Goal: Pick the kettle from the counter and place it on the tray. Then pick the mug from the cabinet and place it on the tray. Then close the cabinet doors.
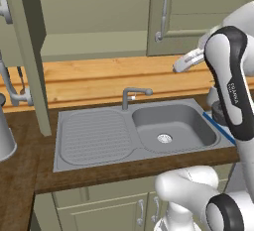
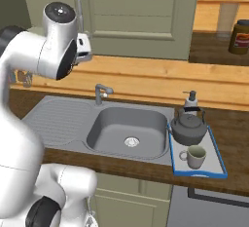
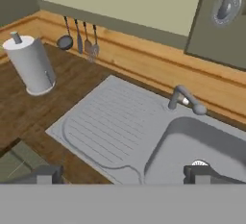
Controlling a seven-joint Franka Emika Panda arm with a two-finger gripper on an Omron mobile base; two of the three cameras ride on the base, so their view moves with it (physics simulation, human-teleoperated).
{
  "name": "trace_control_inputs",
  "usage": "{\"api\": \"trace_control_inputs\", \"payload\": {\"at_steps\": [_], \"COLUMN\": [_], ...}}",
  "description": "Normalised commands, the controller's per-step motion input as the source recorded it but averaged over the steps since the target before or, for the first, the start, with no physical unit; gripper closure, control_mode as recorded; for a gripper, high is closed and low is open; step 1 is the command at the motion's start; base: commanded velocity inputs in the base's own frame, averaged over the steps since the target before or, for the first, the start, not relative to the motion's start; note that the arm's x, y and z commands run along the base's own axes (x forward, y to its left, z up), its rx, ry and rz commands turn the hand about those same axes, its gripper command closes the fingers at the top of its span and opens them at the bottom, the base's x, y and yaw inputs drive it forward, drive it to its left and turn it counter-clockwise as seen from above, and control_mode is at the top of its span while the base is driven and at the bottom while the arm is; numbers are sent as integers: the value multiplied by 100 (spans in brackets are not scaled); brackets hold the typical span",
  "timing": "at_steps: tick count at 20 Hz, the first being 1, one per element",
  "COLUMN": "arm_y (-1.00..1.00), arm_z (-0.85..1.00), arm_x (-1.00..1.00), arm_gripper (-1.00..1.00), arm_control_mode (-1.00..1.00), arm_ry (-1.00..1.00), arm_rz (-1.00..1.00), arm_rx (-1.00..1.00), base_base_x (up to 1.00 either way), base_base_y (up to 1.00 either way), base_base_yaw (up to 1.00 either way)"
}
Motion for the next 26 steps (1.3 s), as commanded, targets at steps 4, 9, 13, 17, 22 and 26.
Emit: {"api": "trace_control_inputs", "payload": {"at_steps": [4,9,13,17,22,26], "arm_y": [51,80,80,73,86,94], "arm_z": [0,0,6,1,1,6], "arm_x": [-60,-37,-37,-43,-47,-42], "arm_gripper": [-100,-100,-100,-100,-100,-100], "arm_control_mode": [-100,-100,-100,-100,-100,-100], "arm_ry": [-45,-38,-15,0,-5,-16], "arm_rz": [32,16,18,30,33,23], "arm_rx": [-25,-28,-12,-1,-2,-6], "base_base_x": [0,0,0,0,0,0], "base_base_y": [0,0,0,0,0,0], "base_base_yaw": [0,0,0,0,0,0]}}
